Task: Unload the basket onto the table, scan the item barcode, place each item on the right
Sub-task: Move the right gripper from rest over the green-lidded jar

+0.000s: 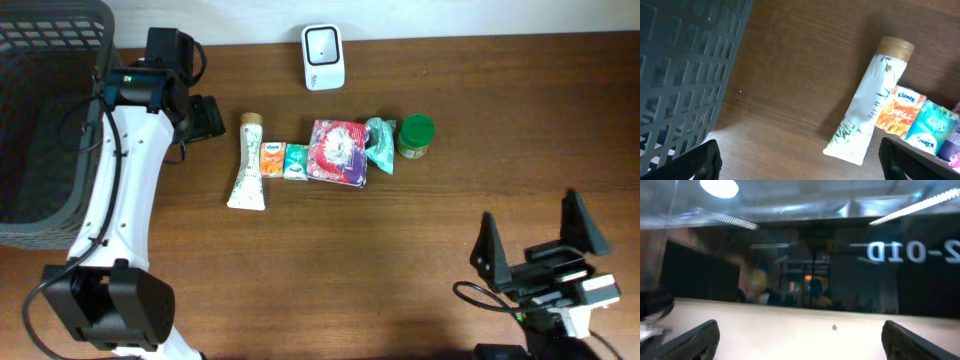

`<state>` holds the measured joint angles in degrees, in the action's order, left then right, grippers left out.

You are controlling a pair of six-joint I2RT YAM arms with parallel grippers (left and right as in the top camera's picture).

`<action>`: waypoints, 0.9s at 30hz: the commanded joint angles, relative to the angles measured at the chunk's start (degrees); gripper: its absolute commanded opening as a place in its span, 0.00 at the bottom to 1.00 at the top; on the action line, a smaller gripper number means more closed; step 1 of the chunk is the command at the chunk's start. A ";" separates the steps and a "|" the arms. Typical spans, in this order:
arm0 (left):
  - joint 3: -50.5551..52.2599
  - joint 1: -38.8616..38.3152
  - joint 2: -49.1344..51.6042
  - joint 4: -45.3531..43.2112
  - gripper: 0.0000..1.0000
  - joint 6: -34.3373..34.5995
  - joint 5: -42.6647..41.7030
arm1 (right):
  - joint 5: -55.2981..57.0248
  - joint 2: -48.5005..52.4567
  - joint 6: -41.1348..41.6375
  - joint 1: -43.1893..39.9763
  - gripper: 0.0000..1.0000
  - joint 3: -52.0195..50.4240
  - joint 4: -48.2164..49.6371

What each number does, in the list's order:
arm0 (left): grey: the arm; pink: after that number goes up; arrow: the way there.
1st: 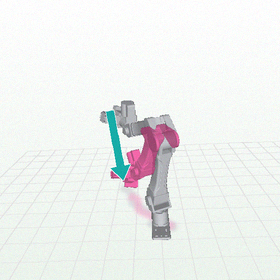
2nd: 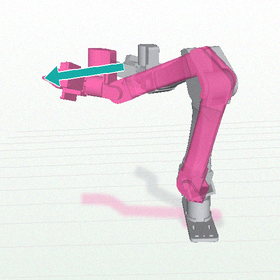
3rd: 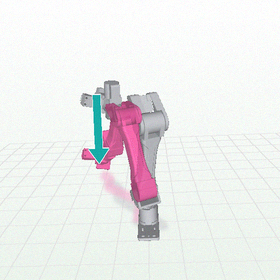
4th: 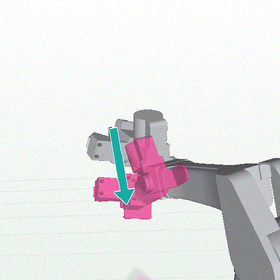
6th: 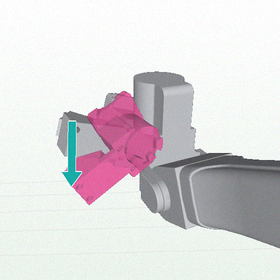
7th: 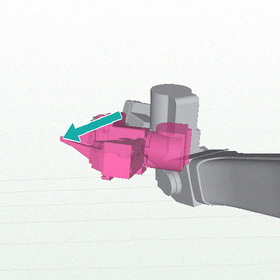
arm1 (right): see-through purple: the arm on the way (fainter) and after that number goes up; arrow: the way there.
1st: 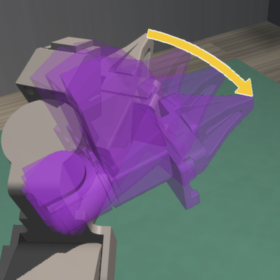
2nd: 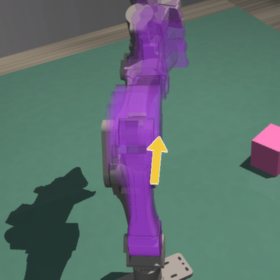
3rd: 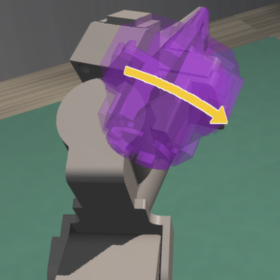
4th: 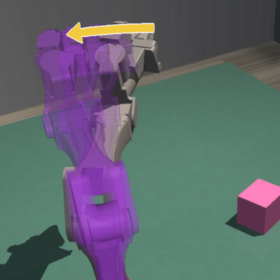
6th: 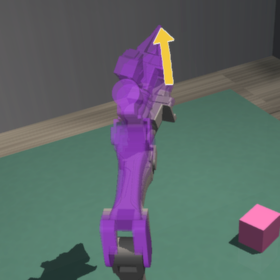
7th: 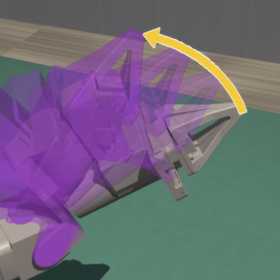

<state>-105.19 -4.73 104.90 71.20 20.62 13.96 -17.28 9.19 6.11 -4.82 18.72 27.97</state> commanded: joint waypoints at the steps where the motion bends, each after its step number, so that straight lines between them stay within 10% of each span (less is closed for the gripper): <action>1: 0.28 -0.13 -0.76 0.07 0.99 0.39 0.42 | -7.26 8.81 -4.85 0.31 0.99 13.00 -6.58; 13: 0.28 -0.46 -0.76 0.07 0.99 0.39 0.42 | -15.54 62.47 -13.40 0.31 0.99 85.37 -81.92; 27: 0.28 -0.46 -0.76 0.07 0.99 0.39 0.42 | -4.42 74.82 -5.11 0.37 0.98 89.53 -92.70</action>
<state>-104.92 -4.97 104.88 71.31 20.62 13.98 -28.71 81.62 -1.89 -4.82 107.68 -62.00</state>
